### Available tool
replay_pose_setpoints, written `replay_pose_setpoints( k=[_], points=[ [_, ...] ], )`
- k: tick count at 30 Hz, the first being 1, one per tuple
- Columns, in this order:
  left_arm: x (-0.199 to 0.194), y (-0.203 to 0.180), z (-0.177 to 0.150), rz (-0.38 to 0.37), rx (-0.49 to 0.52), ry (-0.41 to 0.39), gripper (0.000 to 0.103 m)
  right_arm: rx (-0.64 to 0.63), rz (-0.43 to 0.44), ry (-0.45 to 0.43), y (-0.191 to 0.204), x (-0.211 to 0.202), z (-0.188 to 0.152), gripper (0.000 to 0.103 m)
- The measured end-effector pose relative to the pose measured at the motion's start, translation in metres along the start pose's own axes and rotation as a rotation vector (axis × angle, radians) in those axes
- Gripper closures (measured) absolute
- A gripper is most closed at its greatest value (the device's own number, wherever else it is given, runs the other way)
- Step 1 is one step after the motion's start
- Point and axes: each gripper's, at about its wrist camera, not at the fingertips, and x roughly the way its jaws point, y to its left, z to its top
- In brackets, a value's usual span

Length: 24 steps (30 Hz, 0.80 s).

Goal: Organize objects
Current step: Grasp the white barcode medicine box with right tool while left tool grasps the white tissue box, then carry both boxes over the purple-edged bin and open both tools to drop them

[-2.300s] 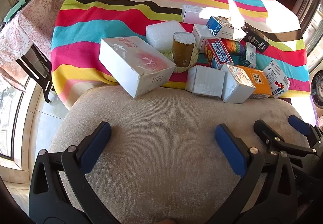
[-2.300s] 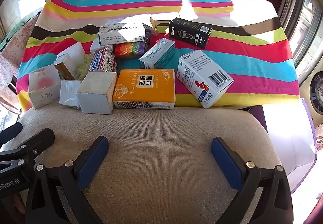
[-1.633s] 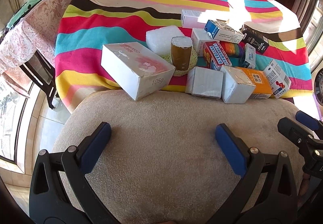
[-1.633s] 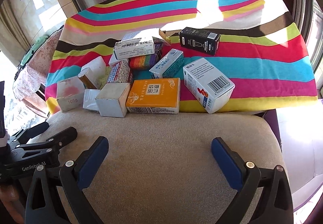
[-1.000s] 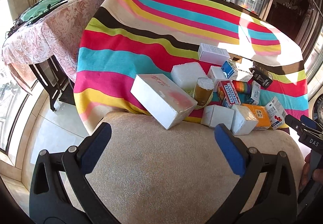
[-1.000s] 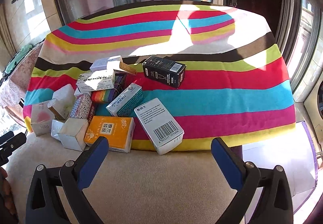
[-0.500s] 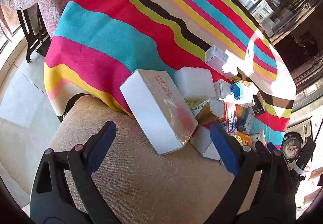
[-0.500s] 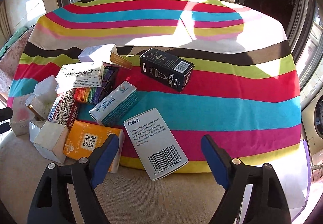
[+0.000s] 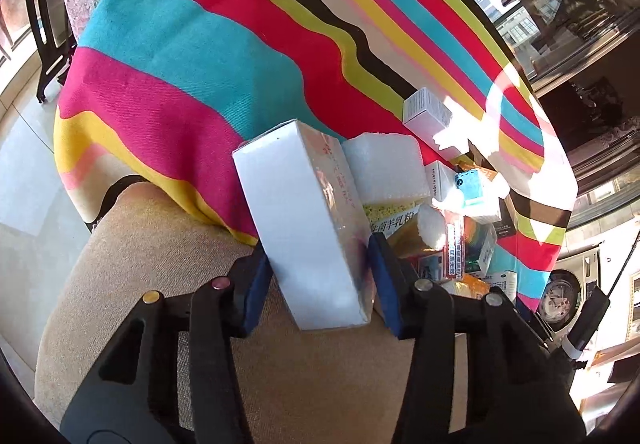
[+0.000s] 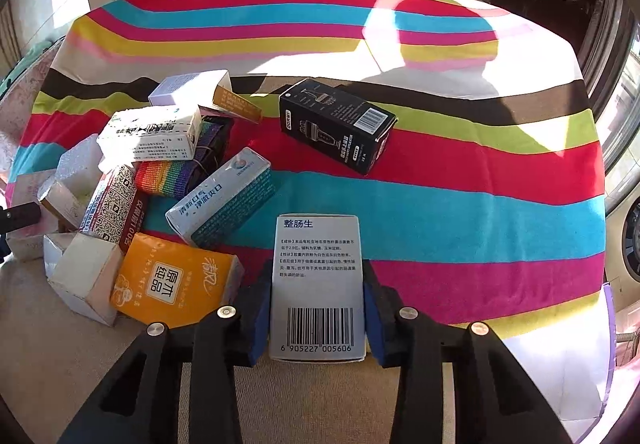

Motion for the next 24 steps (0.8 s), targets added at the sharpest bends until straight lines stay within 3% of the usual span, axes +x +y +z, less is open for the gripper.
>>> replay_pose_setpoints(
  k=[8, 17, 24],
  points=[
    [-0.026, -0.006, -0.019, 0.029, 0.034, -0.115, 0.058, 0.005, -0.012, -0.048, 0.0, -0.014, -0.004, 0.062],
    [-0.052, -0.04, -0.054, 0.103, 0.19, -0.242, 0.065, 0.047, 0.003, -0.096, -0.005, -0.031, -0.01, 0.062],
    [-0.057, -0.078, -0.08, 0.085, 0.321, -0.275, 0.065, 0.108, 0.042, -0.118, -0.014, -0.045, -0.021, 0.062]
  ],
)
